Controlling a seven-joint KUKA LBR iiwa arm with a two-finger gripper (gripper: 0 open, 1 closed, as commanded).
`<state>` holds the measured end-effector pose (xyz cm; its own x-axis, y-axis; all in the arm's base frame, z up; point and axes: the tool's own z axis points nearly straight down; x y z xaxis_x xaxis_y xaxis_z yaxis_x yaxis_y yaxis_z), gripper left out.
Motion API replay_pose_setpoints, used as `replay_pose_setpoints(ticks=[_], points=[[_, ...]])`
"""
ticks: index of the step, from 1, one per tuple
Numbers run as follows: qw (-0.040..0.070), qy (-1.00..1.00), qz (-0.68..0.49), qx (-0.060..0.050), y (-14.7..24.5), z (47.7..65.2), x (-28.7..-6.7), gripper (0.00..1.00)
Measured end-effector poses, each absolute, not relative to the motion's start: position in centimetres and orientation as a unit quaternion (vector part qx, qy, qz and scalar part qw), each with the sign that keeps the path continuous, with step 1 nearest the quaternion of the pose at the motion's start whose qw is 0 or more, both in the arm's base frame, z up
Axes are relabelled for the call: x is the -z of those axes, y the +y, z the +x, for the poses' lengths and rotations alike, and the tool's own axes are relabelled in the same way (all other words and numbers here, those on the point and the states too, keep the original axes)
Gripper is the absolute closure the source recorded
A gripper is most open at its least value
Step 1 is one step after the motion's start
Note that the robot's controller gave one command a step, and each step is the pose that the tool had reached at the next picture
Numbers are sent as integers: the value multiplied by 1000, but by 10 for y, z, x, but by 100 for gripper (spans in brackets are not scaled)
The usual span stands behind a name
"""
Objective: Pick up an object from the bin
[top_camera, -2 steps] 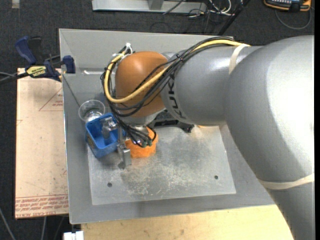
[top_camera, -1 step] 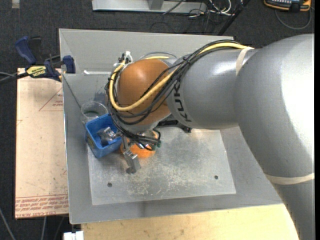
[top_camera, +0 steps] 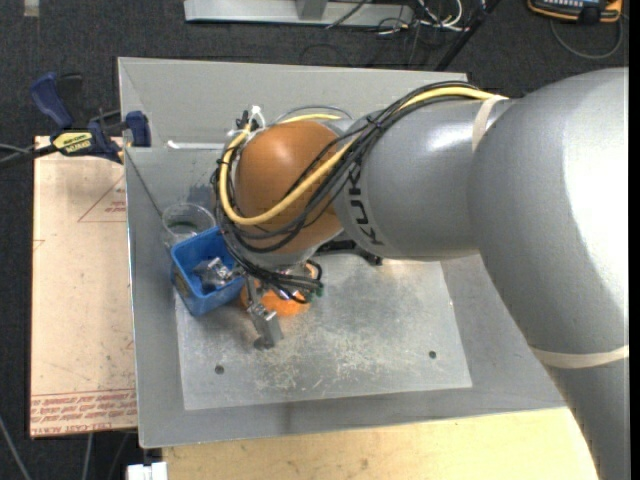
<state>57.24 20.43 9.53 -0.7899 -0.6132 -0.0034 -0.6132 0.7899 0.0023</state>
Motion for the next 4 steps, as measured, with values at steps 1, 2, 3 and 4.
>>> replay_pose_setpoints(ticks=[1,2,3,4], points=[[3,959,-285,-2,222,583,-84,0],[3,949,-316,-4,186,594,-78,0],[3,929,-371,-1,153,590,-75,0],[9,837,-547,-4,191,594,-85,100]])
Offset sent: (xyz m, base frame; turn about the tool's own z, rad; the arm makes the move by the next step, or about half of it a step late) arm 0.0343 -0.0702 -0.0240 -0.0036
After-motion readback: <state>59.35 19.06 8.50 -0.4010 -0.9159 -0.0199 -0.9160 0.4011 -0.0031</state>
